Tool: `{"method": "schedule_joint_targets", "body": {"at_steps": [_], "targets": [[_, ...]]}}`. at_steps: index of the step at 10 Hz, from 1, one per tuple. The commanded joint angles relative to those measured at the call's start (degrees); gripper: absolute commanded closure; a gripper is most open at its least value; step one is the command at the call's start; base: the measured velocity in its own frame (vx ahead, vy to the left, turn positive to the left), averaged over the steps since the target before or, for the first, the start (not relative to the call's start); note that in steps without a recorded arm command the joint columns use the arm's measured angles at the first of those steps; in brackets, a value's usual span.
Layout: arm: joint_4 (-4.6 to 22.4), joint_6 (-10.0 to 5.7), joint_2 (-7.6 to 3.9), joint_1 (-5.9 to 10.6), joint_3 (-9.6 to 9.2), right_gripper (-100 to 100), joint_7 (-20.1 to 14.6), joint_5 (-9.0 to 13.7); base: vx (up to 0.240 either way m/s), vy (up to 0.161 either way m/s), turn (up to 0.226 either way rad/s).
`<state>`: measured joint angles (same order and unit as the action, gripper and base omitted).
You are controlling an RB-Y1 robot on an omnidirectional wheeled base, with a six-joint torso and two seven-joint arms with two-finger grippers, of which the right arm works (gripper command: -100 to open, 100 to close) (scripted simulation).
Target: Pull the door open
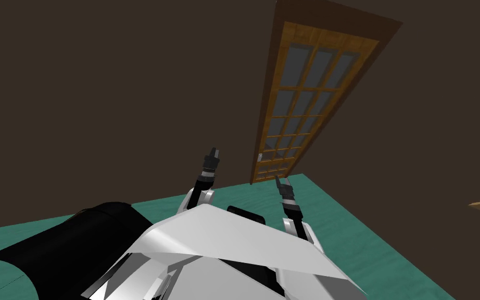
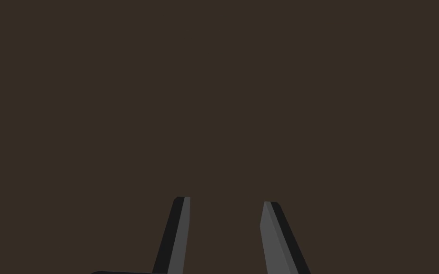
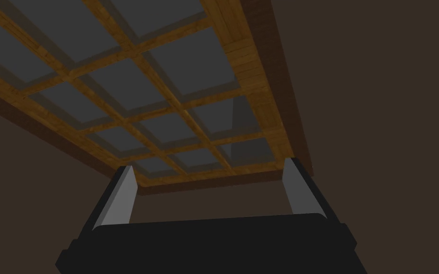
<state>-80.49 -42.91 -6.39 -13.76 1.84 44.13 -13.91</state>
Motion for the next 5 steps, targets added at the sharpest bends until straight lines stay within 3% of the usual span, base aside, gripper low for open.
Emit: {"method": "schedule_joint_targets", "body": {"at_steps": [1,5], "targets": [[2.86,-0.77,-0.26,0.85,0.03,-100,2.17,-0.29,0.102,-0.045,0.097],[8.68,-1.97,-0.50,2.31,-0.17,-100,6.94,-1.12,0.088,-0.032,0.102]]}}
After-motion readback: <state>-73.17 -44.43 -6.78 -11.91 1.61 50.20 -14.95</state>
